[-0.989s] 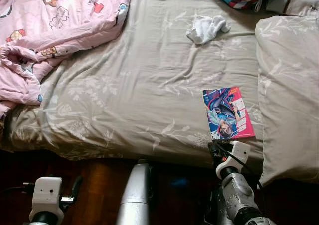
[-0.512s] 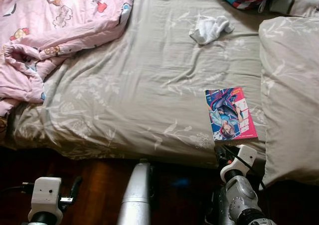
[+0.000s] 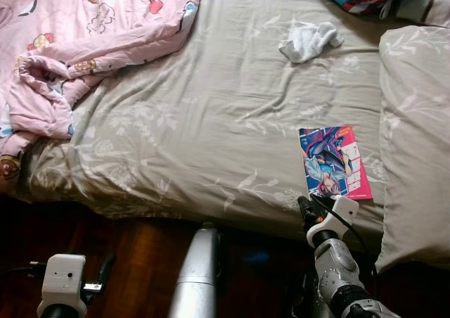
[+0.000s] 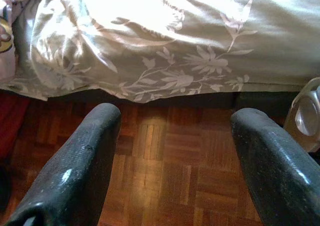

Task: Clean up the room

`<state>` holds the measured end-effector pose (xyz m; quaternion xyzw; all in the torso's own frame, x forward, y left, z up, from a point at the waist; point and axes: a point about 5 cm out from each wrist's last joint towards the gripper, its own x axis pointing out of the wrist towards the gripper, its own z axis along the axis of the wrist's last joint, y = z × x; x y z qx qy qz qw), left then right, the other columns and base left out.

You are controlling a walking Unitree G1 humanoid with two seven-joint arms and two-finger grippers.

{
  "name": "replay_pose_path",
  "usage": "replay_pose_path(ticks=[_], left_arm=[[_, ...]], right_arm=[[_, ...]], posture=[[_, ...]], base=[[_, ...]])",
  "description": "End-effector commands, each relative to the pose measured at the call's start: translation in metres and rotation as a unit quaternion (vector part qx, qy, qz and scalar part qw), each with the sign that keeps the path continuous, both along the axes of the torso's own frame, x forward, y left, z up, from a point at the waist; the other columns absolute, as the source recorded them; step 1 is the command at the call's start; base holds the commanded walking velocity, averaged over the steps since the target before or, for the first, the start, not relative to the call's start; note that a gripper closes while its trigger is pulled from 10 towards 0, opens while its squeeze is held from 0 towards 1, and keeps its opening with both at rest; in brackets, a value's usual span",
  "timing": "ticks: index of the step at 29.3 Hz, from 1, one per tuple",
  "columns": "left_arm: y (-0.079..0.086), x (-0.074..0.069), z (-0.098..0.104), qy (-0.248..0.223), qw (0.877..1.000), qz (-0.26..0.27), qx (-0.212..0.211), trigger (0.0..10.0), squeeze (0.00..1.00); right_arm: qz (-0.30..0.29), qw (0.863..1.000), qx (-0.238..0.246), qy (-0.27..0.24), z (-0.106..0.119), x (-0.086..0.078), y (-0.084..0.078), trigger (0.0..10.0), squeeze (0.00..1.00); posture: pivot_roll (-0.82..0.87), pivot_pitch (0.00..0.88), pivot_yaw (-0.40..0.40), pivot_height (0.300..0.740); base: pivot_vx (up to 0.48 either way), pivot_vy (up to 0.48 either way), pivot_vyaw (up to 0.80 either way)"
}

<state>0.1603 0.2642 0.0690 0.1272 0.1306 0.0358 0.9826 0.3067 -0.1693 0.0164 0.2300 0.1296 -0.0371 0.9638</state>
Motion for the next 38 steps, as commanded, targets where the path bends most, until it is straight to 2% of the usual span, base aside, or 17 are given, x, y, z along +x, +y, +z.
replay_pose_path(ticks=[1,16,29,38], left_arm=[[0.010,-0.013,-0.003,0.026,1.000,0.015,0.009,10.0,0.00],[0.013,-0.012,-0.001,0.030,0.999,0.012,0.013,10.0,0.00],[0.017,-0.018,0.003,0.037,0.999,0.008,0.019,10.0,0.00],[0.022,-0.020,0.008,0.040,0.999,0.006,0.028,10.0,0.00]], right_arm=[[-0.005,0.999,0.011,0.031,-0.013,-0.010,0.003,10.0,0.00],[-0.083,0.996,-0.014,0.042,-0.020,-0.023,-0.020,10.0,0.00],[-0.117,0.991,0.017,0.062,-0.024,-0.025,-0.023,10.0,0.00],[-0.117,0.990,0.045,0.067,-0.025,-0.024,-0.015,10.0,0.00]], posture=[[0.40,0.460,0.177,0.645],[0.39,0.446,0.186,0.645],[0.41,0.467,0.213,0.645],[0.43,0.490,0.237,0.645]], base=[[0.000,0.000,0.00],[0.000,0.000,0.00],[0.000,0.000,0.00],[0.000,0.000,0.00]])
